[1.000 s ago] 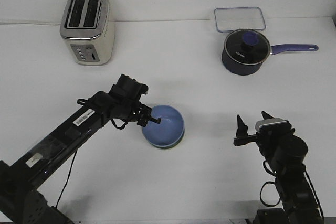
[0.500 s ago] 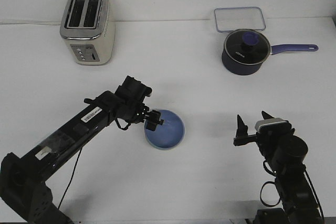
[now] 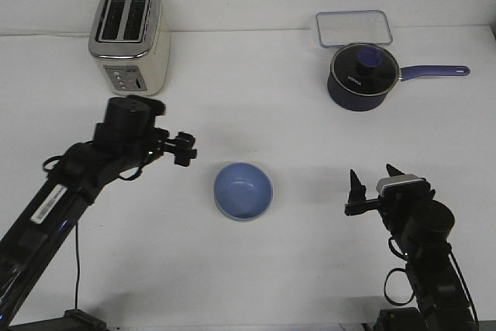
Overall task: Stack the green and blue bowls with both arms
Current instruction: 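Open the left gripper and withdraw it toward the robot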
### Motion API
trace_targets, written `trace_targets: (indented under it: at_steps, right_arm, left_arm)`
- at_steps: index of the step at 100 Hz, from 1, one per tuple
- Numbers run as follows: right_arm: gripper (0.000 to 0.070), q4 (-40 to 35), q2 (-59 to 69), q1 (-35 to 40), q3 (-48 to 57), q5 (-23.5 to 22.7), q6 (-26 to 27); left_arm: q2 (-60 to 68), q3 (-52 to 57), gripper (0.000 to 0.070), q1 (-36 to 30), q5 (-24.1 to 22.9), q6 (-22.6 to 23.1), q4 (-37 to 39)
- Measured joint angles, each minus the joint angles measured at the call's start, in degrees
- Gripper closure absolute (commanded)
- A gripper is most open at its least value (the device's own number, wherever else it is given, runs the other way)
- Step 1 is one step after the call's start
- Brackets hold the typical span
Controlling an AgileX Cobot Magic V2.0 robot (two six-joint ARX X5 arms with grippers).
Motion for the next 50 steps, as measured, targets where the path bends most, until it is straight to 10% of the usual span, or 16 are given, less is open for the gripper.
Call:
trace_targets:
  at_steps: [50]
  right_arm:
    - [0.0134, 0.0, 0.0, -0.02, 0.0, 0.0, 0.0]
  left_arm:
    - [-32.83, -27.3, 0.0237, 9.25, -0.66, 1.53, 15.04]
